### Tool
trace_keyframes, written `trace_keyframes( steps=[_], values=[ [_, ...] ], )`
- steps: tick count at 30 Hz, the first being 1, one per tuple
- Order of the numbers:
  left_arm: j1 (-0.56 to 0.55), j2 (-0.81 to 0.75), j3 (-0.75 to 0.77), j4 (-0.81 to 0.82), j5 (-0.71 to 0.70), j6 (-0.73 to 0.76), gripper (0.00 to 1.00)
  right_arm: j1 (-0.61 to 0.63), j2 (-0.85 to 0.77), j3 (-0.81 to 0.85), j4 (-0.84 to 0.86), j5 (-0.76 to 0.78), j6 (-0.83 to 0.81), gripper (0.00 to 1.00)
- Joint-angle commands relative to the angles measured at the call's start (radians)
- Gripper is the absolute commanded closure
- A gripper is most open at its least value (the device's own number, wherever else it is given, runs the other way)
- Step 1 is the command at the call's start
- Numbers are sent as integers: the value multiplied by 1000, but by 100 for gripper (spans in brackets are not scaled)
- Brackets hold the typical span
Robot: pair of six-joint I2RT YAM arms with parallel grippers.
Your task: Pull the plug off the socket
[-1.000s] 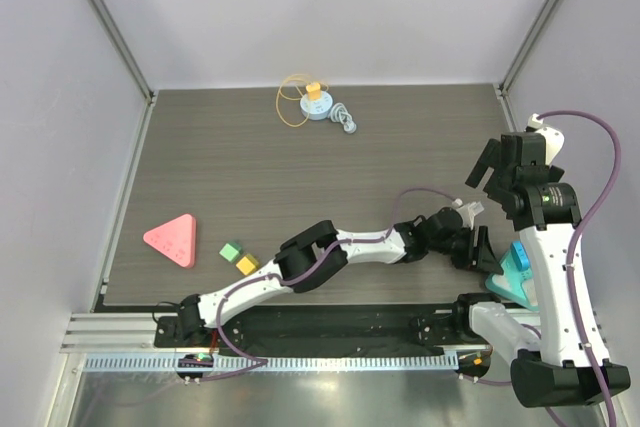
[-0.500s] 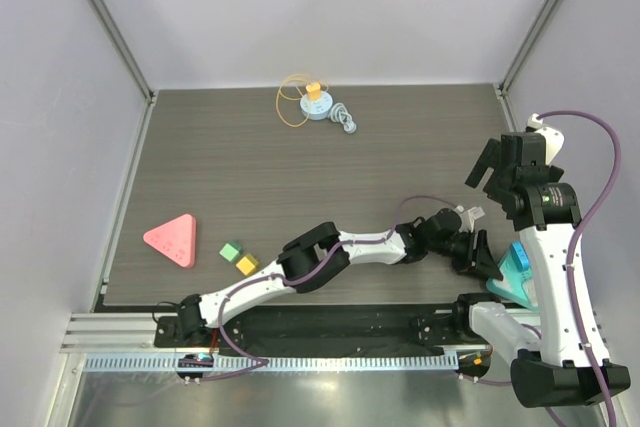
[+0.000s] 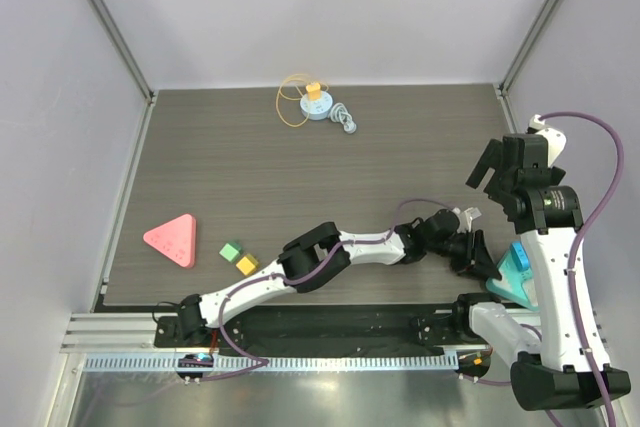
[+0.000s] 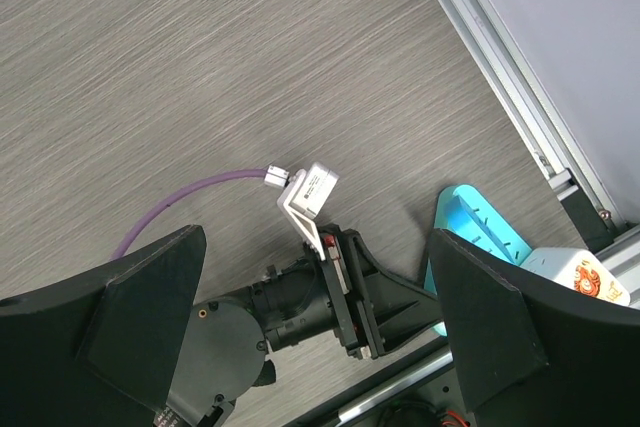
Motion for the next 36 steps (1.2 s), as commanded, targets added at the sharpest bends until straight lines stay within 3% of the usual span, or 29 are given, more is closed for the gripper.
trace_keyframes(
  steps=[1, 3, 10, 17, 26, 36],
  values=[
    [17, -52, -33, 79, 20, -24, 91, -3, -20, 15, 18, -2, -16, 0],
    [29, -82, -101, 95, 11, -12, 100, -3, -24, 2, 18, -8, -16, 0],
    [76, -236, -331, 72, -21, 93, 100, -3, -20, -63, 52, -60, -26, 0],
    [159, -416, -593, 84, -28, 183, 100, -2, -24, -155, 124, -292, -42, 0],
    [265, -585, -905, 141, 0, 234, 100, 12, 29, -270, 239, -465, -30, 7],
    [386, -730, -1136, 136, 31, 294, 100, 300, 146, -310, 327, -331, 56, 8]
  ],
)
